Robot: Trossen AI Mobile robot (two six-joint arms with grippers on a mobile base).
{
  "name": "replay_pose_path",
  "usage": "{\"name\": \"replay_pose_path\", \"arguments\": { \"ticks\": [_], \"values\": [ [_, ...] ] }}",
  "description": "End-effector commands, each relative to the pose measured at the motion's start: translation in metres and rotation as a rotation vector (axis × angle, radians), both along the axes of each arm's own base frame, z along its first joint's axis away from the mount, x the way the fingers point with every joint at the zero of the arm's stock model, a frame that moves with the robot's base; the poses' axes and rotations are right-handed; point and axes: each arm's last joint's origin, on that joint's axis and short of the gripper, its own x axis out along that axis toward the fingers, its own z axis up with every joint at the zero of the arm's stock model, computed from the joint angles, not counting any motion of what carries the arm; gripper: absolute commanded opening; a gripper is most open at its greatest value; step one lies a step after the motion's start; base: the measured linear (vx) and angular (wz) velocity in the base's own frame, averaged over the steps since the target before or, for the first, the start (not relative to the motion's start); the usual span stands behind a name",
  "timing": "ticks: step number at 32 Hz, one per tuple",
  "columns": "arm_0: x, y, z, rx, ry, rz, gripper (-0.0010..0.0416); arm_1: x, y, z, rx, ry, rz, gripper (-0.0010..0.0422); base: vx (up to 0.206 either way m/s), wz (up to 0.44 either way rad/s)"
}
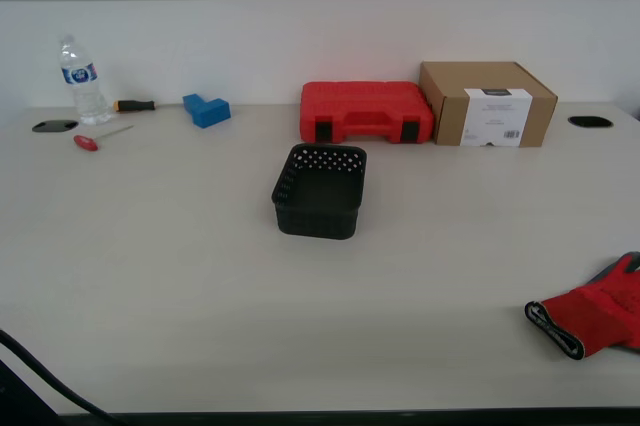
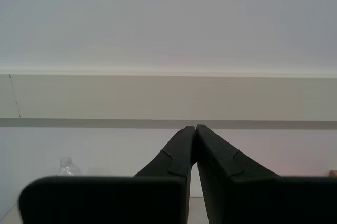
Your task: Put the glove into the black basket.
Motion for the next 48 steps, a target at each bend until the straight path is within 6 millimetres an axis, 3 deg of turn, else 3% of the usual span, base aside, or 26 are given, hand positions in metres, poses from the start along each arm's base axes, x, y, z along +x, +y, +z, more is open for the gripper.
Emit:
{"name": "replay_pose_path", "arguments": {
  "ticks": [1, 26, 35, 48],
  "values": [
    [0.0, 0.0, 0.0, -0.001, -0.003, 0.0, 0.0001, 0.0, 0.0, 0.0, 0.0, -0.003, 0.002, 0.0, 0.0, 0.0],
    [0.002, -0.001, -0.004, 0.0, 0.034, -0.045, 0.0001, 0.0, 0.0, 0.0, 0.0, -0.003, 0.002, 0.0, 0.0, 0.0],
    [0.002, -0.007, -0.021, -0.023, 0.379, -0.22, 0.0001, 0.0, 0.0, 0.0, 0.0, -0.003, 0.002, 0.0, 0.0, 0.0],
    [-0.018, -0.006, -0.067, 0.017, 0.909, -0.214, 0.0001, 0.0, 0.0, 0.0, 0.0, -0.002, 0.002, 0.0, 0.0, 0.0]
  ]
}}
